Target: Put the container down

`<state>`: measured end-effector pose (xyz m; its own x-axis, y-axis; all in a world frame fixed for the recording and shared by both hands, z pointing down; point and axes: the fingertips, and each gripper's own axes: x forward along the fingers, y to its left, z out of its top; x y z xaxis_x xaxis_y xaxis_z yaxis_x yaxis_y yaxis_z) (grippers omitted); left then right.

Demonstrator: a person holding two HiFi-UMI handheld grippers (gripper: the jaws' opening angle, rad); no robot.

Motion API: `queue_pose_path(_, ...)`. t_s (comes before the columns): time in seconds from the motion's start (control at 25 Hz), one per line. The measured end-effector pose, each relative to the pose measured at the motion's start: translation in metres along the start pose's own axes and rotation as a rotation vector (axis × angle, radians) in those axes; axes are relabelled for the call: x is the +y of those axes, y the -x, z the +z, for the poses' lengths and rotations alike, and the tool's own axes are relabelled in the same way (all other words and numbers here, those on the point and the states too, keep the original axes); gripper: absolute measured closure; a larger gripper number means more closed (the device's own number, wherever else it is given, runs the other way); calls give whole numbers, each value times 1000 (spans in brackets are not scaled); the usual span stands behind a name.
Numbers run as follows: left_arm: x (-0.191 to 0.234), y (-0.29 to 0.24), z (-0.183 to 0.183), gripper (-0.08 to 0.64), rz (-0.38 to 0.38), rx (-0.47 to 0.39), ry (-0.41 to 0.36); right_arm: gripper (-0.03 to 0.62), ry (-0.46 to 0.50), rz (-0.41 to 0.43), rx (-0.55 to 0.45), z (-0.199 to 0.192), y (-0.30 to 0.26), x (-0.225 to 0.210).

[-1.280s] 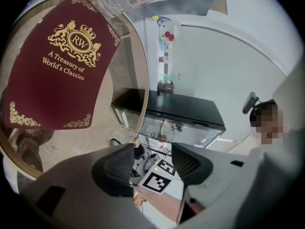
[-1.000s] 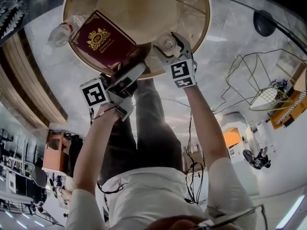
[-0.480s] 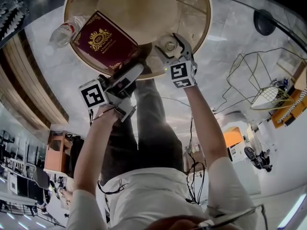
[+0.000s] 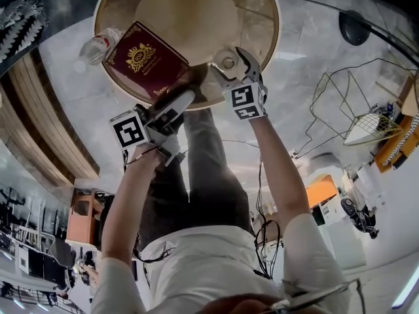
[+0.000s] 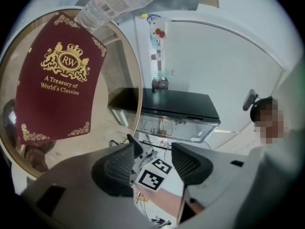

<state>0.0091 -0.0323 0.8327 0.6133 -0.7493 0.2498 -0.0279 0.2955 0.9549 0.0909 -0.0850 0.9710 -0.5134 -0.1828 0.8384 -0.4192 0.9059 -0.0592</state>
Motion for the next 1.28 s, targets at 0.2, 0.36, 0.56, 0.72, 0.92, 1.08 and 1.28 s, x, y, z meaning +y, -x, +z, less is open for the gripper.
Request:
queue_pose_path(0.2, -23, 15, -7, 342, 19, 38, -72, 243, -61, -11, -41, 22, 35, 5)
queue_pose_path(0.36, -58, 26, -11, 342, 49, 76, -186, 273, -116, -27, -77, 47, 76, 9)
queue_pose_path(0.56, -107, 42, -19, 342, 47, 100, -314, 319, -193, -50, -130, 83, 141, 16)
queue_pose_path(0.72, -143, 52, -30, 342, 46, 120, -401, 355, -227, -67, -158, 105, 194, 24)
queue_pose_path(0.92, -189, 66, -35, 347, 55, 148, -544, 414, -265, -107, -212, 130, 253, 28)
queue_pose_path(1.08, -232, 86, -40, 373, 80, 148, -689, 447, -293, -140, -253, 148, 309, 34)
queue_pose_path(1.28, -283, 113, -38, 405, 85, 133, -837, 484, -328, -188, -321, 177, 370, 48)
